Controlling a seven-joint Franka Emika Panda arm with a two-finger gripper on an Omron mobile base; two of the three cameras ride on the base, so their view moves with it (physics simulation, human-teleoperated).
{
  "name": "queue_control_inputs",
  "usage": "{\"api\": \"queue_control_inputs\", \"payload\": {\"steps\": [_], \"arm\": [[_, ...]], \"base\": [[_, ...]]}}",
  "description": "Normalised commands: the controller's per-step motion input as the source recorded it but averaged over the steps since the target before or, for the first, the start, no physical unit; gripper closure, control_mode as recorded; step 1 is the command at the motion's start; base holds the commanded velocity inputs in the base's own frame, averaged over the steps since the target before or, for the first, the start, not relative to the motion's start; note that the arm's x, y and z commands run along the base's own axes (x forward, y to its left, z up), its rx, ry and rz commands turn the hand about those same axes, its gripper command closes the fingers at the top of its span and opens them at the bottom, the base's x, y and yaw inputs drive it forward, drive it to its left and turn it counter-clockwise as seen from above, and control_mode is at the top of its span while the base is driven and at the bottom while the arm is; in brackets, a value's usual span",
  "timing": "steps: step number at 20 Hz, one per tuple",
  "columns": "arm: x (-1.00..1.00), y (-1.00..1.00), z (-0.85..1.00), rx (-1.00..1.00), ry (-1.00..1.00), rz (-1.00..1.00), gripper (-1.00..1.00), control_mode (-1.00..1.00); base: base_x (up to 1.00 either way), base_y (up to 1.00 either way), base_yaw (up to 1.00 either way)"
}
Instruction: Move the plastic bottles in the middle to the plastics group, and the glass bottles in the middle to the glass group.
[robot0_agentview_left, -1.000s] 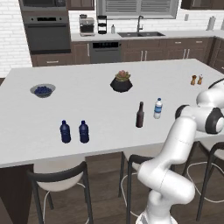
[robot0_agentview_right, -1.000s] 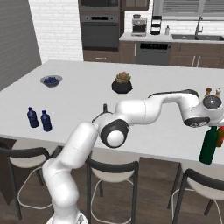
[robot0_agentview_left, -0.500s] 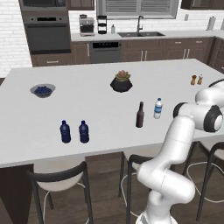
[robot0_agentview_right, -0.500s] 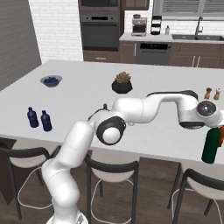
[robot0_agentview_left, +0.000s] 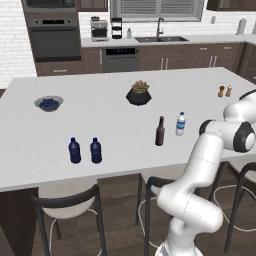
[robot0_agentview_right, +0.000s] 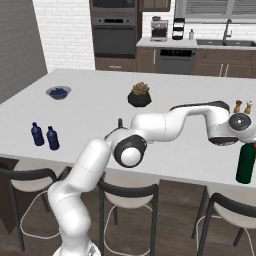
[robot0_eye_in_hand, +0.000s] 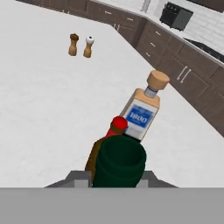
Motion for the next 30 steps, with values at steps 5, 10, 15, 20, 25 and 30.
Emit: {"api": "queue_control_inputs", "payload": {"steps": [5,10,15,20,25,30], "arm": [[0.00,0.00,0.00,0.03,-0.04,0.00,1.00,-1.00],[0.00,0.02,0.02,0.05,-0.01,0.00,1.00,-1.00],[0.00,0.00,0.19,0.04,-0.09,0.00,1.00,-1.00],[0.00,0.07,0.07,0.05,-0.04,0.00,1.00,-1.00],[0.00,0.17,0.00,0.01,0.00,0.00,1.00,-1.00],[0.00,0.29,0.05,0.04,-0.06,0.00,1.00,-1.00]], "base": [[0.00,0.00,0.00],[0.00,0.00,0.00],[0.00,0.00,0.00],[0.00,0.00,0.00],[0.00,0.00,0.00],[0.00,0.00,0.00]]}}
